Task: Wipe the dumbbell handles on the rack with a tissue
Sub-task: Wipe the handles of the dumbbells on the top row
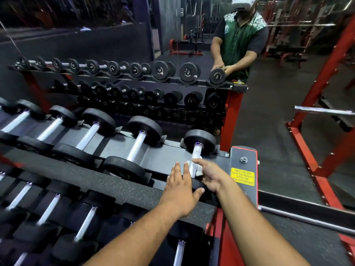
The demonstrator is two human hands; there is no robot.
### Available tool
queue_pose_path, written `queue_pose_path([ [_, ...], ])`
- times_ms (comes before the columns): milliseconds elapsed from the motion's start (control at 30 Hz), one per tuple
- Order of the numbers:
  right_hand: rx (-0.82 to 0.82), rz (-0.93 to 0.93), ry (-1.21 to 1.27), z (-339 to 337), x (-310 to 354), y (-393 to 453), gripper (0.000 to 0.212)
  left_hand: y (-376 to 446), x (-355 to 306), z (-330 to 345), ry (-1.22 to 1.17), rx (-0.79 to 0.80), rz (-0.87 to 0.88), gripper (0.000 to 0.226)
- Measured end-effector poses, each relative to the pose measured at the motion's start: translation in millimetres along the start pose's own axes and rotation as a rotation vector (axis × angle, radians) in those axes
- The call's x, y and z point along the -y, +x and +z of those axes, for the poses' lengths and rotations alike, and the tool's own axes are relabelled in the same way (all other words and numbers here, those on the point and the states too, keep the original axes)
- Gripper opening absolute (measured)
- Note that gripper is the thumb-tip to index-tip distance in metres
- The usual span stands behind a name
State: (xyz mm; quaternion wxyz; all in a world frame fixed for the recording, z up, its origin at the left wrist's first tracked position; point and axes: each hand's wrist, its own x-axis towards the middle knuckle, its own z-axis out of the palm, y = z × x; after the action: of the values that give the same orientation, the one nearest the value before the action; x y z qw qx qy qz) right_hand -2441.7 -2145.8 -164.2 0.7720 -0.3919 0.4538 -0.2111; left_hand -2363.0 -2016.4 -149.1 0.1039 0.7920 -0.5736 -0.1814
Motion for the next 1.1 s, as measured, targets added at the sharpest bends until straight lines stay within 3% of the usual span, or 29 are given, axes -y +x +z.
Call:
queue_pose_path([
  [233,-0.081,-0.090,0.061,-15,-10,8,0.012,1,1,2,0.014,0.002,0.004,0.094],
  [467,-0.054,-0.009,0.018,-2,2,13,0.045,0,2,1,0.023,0.001,0.007,0.095],
  [700,-0.066,-0.110,0.204,1,13,19,0.047,1,2,2,0.016,-0.019,0.017,0.094],
  [767,-0.036,-0.097,0.124,8,10,13,0.037,0,1,1,0.015,-0.010,0.017,0.094],
  [900,0.019,-0.080,-0.275,-6,-5,-1,0.017,1,4,2,0.015,-0.009,0.022,0.095],
  [933,0.013,-0.127,-0.319,-13,-8,-2,0.011,2,4,3,0.019,-0.009,0.026,0.094],
  [1033,-0.120,-0.372,-0.380,-18,-5,-9,0.022,3,5,6,0.037,-0.020,0.036,0.095],
  [1100,-0.212,-0.583,-0.687,-13,2,-10,0.034,2,4,5,0.044,-0.026,0.041,0.096],
])
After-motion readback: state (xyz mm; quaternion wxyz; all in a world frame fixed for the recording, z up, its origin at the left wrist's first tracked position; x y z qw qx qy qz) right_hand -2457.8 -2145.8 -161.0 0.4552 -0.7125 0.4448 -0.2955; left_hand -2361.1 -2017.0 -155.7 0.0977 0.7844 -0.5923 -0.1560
